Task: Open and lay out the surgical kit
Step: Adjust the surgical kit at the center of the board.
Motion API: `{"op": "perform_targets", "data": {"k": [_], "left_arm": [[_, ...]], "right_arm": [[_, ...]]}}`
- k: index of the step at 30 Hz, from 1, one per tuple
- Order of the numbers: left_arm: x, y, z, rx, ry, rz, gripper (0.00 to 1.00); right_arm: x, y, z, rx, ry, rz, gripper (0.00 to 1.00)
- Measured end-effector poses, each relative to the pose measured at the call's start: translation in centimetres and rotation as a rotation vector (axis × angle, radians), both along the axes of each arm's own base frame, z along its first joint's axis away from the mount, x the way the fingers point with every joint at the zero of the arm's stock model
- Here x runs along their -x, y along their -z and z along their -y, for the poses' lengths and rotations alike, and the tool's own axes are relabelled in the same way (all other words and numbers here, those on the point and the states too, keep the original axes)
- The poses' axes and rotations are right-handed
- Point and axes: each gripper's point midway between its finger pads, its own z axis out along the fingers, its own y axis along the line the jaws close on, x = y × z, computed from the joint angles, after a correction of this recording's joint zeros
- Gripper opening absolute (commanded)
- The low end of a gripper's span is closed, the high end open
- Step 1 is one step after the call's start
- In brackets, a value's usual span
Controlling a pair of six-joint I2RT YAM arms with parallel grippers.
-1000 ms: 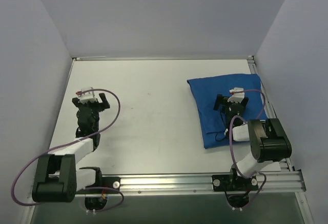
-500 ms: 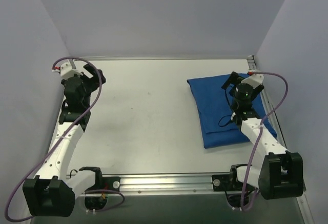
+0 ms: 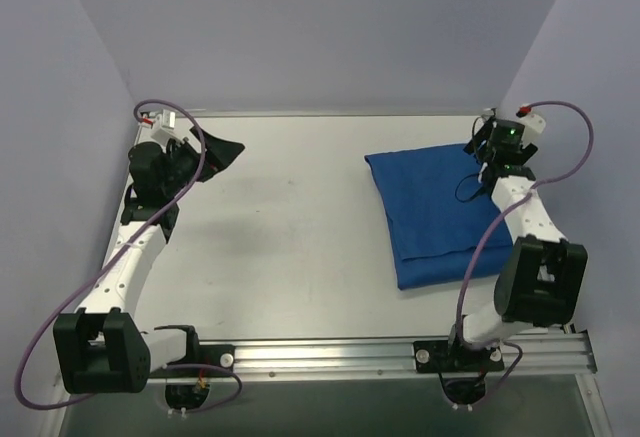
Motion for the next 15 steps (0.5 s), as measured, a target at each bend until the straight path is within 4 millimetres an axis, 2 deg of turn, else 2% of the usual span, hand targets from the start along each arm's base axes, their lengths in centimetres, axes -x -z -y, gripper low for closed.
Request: {"op": "perform_targets", "data": {"k": [2,5,9,11,15], "left_arm": [[0.3,-0.1,0.6,0.019,0.026,-0.008,0.94],[1.0,-0.1,2.1,0.029,0.073,-0.019,0.95],[2.7,0.2,5.0,0.012,0.153,-0.052,0.98],[3.7,0.2,6.4,0.003,0.192,-0.063,0.98],[5.3,0.3,7.1,-0.025,0.216,-0.080,0.98]], "right_arm": [[-1.2,0.9,2.5,-0.021,0.055,-0.022,0.71],[-2.0,3.2,5.7,-0.070,0.113,-0.063,0.69],[-2.2,7.2,8.4,-0.171,0.154,-0.124,0.70],[-2.0,9.2,8.9,-0.217,0.156,-0.154,0.72],[-2.2,11.6,7.6,-0.290,0.108,-0.185,0.72]]}}
